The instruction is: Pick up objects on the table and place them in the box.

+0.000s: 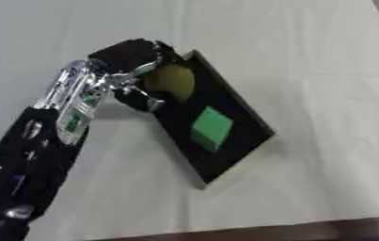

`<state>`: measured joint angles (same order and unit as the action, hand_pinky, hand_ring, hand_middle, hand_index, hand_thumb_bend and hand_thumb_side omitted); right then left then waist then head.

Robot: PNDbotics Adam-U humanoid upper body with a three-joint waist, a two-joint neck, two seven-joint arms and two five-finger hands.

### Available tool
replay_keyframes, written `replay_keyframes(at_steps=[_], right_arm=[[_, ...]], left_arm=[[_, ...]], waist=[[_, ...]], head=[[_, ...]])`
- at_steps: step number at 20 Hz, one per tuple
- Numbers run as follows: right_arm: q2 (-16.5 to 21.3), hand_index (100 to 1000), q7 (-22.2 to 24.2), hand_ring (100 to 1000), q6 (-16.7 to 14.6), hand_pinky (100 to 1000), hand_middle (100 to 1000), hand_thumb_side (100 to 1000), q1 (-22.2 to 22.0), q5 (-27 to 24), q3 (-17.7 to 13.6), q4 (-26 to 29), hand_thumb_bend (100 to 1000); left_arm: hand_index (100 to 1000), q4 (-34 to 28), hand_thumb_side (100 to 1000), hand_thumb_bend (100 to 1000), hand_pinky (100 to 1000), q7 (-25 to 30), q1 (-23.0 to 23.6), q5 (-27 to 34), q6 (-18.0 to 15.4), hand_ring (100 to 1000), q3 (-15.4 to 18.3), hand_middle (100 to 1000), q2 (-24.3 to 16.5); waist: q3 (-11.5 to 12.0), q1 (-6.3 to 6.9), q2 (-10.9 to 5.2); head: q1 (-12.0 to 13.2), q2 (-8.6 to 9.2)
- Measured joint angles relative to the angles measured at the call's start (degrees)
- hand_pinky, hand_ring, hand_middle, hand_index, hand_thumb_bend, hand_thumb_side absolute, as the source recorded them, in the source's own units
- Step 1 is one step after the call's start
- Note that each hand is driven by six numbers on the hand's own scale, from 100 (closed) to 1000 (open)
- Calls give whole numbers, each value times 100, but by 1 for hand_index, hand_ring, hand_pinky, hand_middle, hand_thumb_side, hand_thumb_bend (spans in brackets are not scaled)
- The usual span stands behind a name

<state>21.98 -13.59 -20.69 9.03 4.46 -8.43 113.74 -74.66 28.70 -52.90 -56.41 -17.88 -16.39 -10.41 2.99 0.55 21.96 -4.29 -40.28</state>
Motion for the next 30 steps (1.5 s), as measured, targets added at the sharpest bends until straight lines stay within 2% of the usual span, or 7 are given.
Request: replay_keyframes(at_steps=[4, 10, 13, 17, 20, 24, 30], right_arm=[[-3, 906, 1, 886, 3, 910, 555, 611, 0, -1, 0, 0, 100], [-8, 905, 0, 885, 3, 909, 556, 611, -1, -1, -1, 0, 100], [-8, 905, -5, 884, -2, 909, 556, 611, -1, -1, -2, 0, 100], [-8, 905, -19, 884, -12, 909, 557, 611, -1, -1, -10, 0, 100], [-8, 904, -33, 883, -19, 908, 558, 611, -1, -2, -36, 0, 100], [-7, 903, -75, 880, -36, 907, 560, 611, -1, -2, -44, 0, 100], [65, 901, -191, 876, -130, 904, 564, 609, 24, -2, -109, 0, 100]], left_arm=[[945, -58, 383, 589, 895, 80, 10, -66, -36, 860, 6, 827, 0], [942, -237, 414, 612, 903, -26, 65, -292, 37, 866, 120, 823, -9], [933, -458, 424, 578, 894, -163, 114, -231, 110, 855, 239, 807, -62], [906, -1141, 406, 476, 852, -379, 169, 225, 328, 810, 503, 752, -198], [886, -1738, 375, 295, 833, -628, 198, 725, 640, 783, 721, 717, -321], [862, -2408, 404, 164, 815, -1105, 290, 1506, 1119, 759, 1016, 683, -539], [852, -3152, 466, 142, 806, -2344, 764, 2789, 1493, 748, 1501, 667, -1024]], waist=[[1, 1, 0], [3, 1, 0], [6, 0, 0], [19, -2, -4], [25, -7, -16], [42, -39, -48], [60, -90, -45]], head=[[-6, 3], [-40, 6], [-57, 6], [-113, 6], [-145, 5], [-151, 0], [-76, 58]])
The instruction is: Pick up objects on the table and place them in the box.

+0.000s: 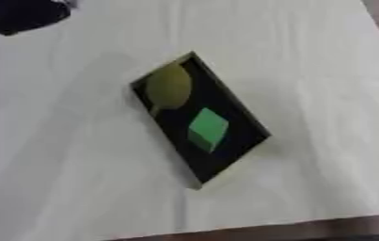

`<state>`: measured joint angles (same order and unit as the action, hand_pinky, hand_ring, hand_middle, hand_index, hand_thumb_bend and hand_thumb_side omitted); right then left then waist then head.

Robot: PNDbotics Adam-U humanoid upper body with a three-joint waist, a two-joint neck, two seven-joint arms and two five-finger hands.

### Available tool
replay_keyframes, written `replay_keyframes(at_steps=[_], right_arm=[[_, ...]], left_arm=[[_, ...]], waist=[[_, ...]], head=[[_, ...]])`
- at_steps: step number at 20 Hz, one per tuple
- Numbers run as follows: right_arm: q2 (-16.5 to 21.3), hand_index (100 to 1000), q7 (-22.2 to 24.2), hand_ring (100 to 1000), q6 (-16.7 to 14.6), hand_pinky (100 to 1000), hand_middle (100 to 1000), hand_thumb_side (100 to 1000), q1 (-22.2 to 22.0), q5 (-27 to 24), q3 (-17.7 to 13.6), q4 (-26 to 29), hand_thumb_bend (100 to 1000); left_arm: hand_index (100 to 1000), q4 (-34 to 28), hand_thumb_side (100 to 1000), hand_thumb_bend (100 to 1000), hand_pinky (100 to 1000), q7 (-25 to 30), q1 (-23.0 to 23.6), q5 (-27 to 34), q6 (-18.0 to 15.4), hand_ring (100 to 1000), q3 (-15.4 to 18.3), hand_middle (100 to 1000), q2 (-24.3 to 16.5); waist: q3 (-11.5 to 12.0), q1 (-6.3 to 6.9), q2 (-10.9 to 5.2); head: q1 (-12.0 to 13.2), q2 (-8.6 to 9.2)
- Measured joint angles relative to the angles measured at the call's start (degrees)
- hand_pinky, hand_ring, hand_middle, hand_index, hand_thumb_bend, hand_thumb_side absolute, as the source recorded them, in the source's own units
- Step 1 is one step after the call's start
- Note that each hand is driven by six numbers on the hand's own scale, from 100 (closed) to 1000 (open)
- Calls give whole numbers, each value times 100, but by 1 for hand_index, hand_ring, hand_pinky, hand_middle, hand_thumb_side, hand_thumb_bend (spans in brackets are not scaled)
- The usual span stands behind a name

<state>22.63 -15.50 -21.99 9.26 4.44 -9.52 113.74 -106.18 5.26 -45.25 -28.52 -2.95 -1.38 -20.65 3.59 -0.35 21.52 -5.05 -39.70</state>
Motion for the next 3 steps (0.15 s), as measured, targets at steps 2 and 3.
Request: replay_keyframes(at_steps=[2, 3], right_arm=[[21, 900, -50, 875, -33, 904, 565, 608, 32, 0, -19, 0, 100], [21, 900, -79, 875, -47, 903, 566, 608, 32, 0, -37, 0, 100]], left_arm=[[851, -151, 474, 140, 804, -408, 247, 363, 11, 746, 175, 663, -161], [851, -212, 475, 144, 804, -595, 380, 524, 4, 746, 269, 663, -239]], waist=[[5, -28, 15], [9, -48, 30]], head=[[49, 51], [69, 75]])
